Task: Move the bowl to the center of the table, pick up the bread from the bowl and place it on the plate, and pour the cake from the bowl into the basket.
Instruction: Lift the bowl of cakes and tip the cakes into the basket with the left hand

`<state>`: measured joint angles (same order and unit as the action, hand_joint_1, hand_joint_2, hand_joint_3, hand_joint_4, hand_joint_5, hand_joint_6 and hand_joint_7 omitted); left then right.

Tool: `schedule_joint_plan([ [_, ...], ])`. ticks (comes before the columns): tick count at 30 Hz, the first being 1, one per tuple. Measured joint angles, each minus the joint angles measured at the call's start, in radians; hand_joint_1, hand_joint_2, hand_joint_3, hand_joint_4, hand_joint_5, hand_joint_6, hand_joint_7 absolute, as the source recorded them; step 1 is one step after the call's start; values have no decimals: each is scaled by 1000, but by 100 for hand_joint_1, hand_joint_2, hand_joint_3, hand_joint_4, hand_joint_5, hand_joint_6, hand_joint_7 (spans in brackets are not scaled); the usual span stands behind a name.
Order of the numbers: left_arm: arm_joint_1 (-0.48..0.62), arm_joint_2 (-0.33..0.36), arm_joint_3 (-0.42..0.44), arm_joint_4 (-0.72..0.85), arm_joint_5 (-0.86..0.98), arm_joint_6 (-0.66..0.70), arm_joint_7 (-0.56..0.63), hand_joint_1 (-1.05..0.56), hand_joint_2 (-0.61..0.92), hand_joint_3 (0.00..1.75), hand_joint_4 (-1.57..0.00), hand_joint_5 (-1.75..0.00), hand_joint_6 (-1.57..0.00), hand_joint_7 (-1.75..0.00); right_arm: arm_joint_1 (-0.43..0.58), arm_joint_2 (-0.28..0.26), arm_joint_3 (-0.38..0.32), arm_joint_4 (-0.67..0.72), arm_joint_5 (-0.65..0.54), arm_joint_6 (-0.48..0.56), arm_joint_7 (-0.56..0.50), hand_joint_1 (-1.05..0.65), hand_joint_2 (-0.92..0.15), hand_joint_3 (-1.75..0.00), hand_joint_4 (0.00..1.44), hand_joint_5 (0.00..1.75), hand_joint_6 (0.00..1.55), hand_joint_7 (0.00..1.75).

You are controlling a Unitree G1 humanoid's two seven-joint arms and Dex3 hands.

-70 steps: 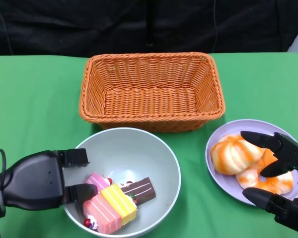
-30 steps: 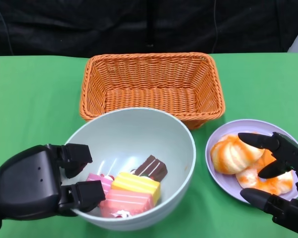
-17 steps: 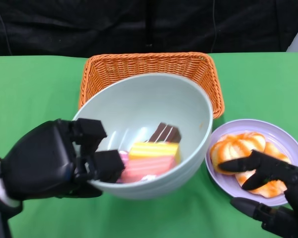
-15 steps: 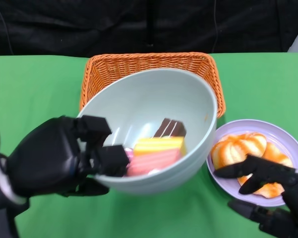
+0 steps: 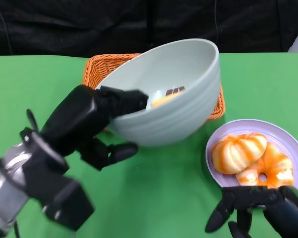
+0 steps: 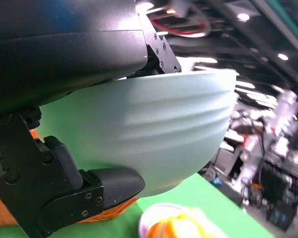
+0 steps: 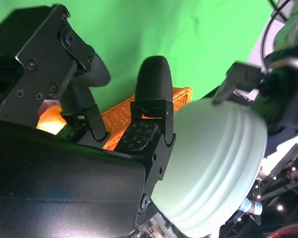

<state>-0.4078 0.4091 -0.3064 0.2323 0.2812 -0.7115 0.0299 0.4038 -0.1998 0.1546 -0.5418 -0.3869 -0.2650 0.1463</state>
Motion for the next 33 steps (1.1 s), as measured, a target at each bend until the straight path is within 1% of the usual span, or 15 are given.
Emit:
schedule_joint_plan([
  [1,-5,-21,6,9,-21,18,-16,-11,13,173,-104,-175,-86,-170,3,2,3,9,5,-7,-3,22,-10,-174,106,175,95,140],
  [4,-43,-89,28,57,-62,56,-53,-15,15,174,-104,-175,-86,-167,5,3,7,25,8,-24,-13,22,-8,-175,106,175,94,144],
  [6,-73,-133,51,94,-94,77,-65,-17,17,174,-104,-175,-88,-165,4,3,11,31,7,-33,-19,22,-7,-175,106,175,93,145],
  [8,-99,-178,77,123,-141,113,-86,-16,20,172,-102,-175,-90,-163,4,3,13,35,7,-41,-24,22,-7,-175,107,175,93,146],
  [12,-127,-264,122,171,-248,189,-135,-17,20,170,-103,-175,-91,-164,8,4,18,36,7,-41,-28,22,-7,-175,106,175,92,146],
  [15,-141,-329,152,186,-293,281,-148,-20,19,169,-105,-175,-93,-165,12,4,19,36,8,-41,-29,21,-7,-175,107,175,92,146],
  [18,-162,-377,180,196,-326,356,-155,-23,18,171,-107,-175,-94,-166,13,4,18,36,8,-41,-30,21,-7,-175,107,175,91,146],
  [21,-196,-434,231,211,-403,469,-161,-24,18,172,-107,-175,-95,-166,13,4,18,36,10,-41,-30,21,-7,-175,106,175,91,146],
  [24,-208,-474,271,212,-449,569,-159,-24,17,172,-106,-175,-95,-166,12,4,18,36,11,-42,-30,21,-7,-175,107,175,91,146],
  [28,-215,-510,313,212,-490,671,-156,-18,22,172,-106,-175,-91,-169,13,4,19,36,12,-42,-30,20,-6,-175,106,175,91,146],
  [33,-235,-543,374,214,-532,777,-121,-18,21,174,-106,-175,-89,-174,14,4,21,36,12,-40,-30,20,-6,-175,105,175,91,145],
])
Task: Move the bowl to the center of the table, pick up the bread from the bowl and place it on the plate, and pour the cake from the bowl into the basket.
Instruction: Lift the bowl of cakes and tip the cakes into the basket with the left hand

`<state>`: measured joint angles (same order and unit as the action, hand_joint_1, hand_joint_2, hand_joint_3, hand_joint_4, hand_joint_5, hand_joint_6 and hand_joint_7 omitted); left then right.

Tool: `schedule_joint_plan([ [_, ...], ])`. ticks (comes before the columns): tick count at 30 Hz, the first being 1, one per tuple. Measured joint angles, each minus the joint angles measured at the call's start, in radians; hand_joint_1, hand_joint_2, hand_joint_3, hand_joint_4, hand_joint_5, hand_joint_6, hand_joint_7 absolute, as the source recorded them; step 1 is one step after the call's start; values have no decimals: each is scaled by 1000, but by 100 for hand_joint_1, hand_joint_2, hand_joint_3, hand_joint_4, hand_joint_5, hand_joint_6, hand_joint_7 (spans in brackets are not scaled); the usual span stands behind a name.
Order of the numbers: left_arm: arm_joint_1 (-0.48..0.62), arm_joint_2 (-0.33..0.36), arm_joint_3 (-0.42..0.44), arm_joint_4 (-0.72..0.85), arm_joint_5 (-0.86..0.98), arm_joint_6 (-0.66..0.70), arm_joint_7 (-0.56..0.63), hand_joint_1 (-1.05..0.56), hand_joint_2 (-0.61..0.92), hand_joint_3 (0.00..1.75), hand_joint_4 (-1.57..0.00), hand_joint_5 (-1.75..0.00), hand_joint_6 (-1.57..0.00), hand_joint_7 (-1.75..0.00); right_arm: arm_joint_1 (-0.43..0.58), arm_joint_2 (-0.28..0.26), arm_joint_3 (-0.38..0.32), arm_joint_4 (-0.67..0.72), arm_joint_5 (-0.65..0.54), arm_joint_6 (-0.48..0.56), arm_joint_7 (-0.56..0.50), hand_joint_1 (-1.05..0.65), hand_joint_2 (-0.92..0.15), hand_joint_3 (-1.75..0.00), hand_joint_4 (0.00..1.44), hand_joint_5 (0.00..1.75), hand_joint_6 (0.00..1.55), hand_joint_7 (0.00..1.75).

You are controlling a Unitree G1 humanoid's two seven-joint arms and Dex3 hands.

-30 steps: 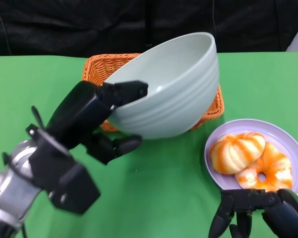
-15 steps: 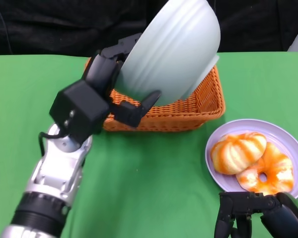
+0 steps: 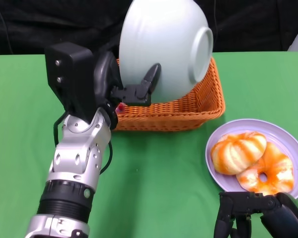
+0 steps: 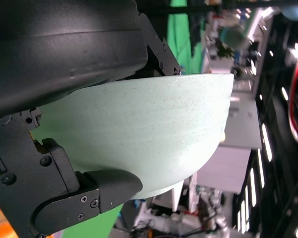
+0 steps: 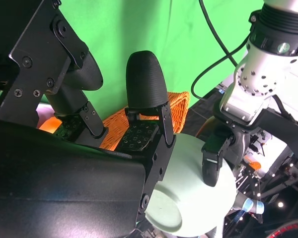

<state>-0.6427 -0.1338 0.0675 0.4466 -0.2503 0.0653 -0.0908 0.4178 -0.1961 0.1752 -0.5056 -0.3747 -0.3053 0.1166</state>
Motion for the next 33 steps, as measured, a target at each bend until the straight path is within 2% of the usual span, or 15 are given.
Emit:
schedule_joint_plan([
  [7,-7,-40,94,1,-100,187,61,-17,24,175,-109,-175,-89,-175,5,1,5,-2,0,8,0,19,-6,-175,105,175,91,145],
  [10,-21,-65,163,0,-179,261,105,-21,26,175,-109,-175,-88,-175,4,1,5,-2,-2,8,-2,17,-6,-175,105,175,91,145],
  [16,-36,-90,266,0,-300,366,202,-24,33,163,-111,-175,-84,-175,4,2,6,-2,-2,8,-3,16,-6,-175,105,175,91,144],
  [22,-38,-97,307,0,-349,392,243,-24,38,156,-110,-175,-80,-175,3,2,7,-2,-2,8,-9,15,-6,-175,106,175,91,144],
  [33,-37,-95,337,15,-388,388,231,-26,35,162,-112,-175,-86,-175,0,2,8,-2,-1,8,-12,17,-7,-175,105,175,91,144],
])
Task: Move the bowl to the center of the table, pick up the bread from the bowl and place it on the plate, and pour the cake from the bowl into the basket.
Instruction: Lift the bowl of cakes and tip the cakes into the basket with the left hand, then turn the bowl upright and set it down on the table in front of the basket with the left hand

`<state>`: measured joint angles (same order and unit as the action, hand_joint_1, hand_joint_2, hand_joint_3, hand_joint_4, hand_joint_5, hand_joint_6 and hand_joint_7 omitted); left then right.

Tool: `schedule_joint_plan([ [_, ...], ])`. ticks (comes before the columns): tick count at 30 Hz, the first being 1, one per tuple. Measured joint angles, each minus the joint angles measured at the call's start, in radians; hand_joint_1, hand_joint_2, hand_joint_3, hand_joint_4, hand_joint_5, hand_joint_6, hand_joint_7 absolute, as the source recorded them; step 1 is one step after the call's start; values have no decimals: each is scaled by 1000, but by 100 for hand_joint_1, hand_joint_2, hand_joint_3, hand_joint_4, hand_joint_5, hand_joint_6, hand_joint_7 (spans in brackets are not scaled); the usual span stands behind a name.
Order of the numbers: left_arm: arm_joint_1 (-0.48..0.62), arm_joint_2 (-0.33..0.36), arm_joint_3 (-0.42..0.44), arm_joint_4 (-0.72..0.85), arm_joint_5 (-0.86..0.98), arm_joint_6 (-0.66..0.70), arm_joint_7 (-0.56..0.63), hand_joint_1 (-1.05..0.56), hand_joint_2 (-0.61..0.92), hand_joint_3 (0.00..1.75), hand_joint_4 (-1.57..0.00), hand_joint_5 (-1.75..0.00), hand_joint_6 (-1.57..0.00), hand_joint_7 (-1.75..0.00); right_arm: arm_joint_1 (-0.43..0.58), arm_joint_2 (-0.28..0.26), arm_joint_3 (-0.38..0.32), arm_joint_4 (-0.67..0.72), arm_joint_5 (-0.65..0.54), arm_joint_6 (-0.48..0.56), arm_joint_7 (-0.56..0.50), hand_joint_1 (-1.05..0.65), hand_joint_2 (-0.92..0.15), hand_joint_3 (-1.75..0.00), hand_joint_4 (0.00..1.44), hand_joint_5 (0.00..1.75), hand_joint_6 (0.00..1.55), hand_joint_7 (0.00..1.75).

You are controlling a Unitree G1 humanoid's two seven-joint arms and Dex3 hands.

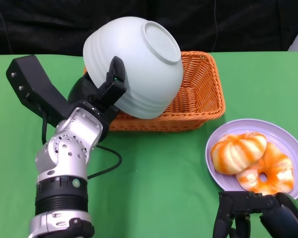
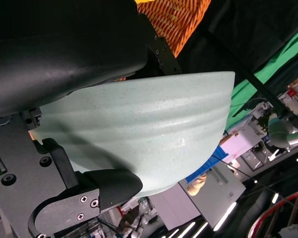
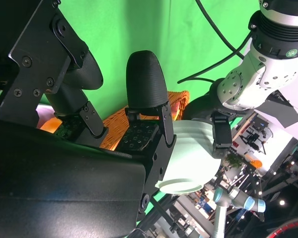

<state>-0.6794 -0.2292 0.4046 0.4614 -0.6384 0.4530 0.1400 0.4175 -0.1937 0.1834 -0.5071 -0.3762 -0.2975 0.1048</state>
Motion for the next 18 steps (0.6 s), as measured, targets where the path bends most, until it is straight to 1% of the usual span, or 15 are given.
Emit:
schedule_joint_plan([
  [6,14,6,-8,-25,-6,-27,-69,-26,31,167,-113,-175,-88,-175,-1,-1,-1,0,4,0,4,20,-7,-175,104,175,91,145],
  [9,41,8,-25,-55,-6,-31,-107,-26,31,168,-113,-175,-89,-175,-1,-2,-2,0,6,0,4,20,-7,-175,104,175,91,145],
  [14,124,51,-123,-136,63,-109,-263,-26,31,170,-113,-175,-92,-175,-5,-2,-4,5,10,-6,4,21,-7,-175,105,175,91,145],
  [16,134,61,-137,-146,80,-130,-292,-26,31,171,-113,-175,-92,-175,-6,-2,-4,5,10,-6,5,21,-7,-175,105,175,91,145],
  [18,139,65,-142,-146,83,-139,-296,-26,31,171,-113,-175,-92,-175,-7,-2,-4,5,10,-6,5,21,-7,-175,105,175,91,145],
])
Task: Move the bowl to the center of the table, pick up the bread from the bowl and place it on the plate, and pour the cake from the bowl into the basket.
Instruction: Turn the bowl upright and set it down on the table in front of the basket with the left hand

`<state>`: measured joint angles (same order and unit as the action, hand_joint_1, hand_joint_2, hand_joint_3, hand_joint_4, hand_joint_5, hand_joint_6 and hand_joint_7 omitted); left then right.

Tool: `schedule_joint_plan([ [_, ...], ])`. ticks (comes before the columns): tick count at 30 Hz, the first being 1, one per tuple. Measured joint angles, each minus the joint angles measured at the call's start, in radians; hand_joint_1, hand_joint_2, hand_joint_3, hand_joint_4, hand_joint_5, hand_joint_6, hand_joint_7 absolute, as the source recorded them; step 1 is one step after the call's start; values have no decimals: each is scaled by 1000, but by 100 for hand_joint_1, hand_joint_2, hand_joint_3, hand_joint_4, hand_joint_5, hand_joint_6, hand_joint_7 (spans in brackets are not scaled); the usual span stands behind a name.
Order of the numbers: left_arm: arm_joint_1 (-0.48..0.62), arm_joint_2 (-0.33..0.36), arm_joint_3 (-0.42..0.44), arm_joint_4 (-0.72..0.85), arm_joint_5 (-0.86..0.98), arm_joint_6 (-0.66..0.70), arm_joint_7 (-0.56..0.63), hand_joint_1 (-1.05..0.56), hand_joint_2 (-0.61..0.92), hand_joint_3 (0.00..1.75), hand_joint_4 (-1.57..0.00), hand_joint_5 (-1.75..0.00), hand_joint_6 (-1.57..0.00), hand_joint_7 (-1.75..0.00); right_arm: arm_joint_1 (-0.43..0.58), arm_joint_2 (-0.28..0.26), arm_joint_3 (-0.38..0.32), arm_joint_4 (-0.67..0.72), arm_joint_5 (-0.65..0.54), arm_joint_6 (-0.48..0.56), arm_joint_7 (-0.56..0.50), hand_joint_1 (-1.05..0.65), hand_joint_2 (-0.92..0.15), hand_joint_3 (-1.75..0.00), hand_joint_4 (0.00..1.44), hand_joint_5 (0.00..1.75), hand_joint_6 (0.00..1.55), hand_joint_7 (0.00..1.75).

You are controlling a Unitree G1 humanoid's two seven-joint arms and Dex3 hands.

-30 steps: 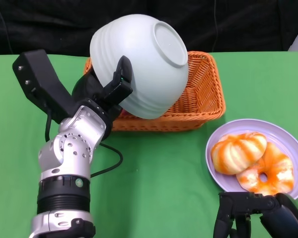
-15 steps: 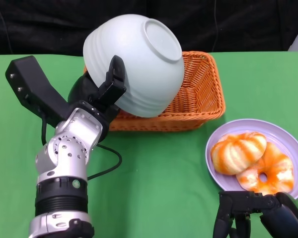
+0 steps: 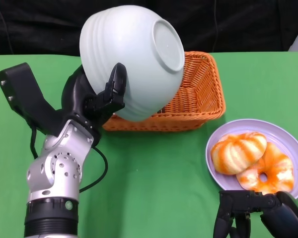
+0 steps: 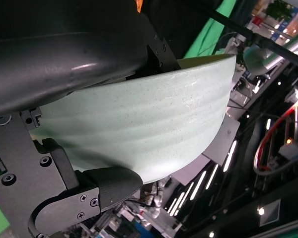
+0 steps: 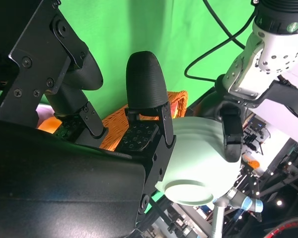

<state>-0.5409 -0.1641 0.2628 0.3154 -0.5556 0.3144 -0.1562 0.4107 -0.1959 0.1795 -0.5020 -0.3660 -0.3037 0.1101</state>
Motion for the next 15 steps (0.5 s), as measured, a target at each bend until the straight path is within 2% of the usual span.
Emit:
schedule_joint_plan([
  [2,22,13,-25,-29,28,-13,-8,-21,28,168,-111,-175,-91,-174,-3,0,1,1,0,-1,2,21,-7,-175,104,175,90,145],
  [5,137,89,-145,-187,166,-93,-82,-15,25,165,-108,-175,-90,-173,-3,0,-5,7,0,-2,-1,19,-8,-175,104,175,90,145],
  [7,177,116,-182,-230,213,-139,-117,-15,25,163,-105,-175,-90,-170,-6,0,-5,8,-1,-3,-3,18,-8,-175,104,175,90,145],
  [9,222,165,-215,-242,279,-251,-163,-14,24,164,-105,-175,-92,-165,-8,0,-7,8,-2,-17,-10,18,-8,-175,104,175,91,145],
  [15,302,270,-292,-245,450,-550,-242,-9,25,166,-102,-175,-91,-162,-6,2,-9,11,-2,-39,-28,16,-8,-175,104,175,91,145],
])
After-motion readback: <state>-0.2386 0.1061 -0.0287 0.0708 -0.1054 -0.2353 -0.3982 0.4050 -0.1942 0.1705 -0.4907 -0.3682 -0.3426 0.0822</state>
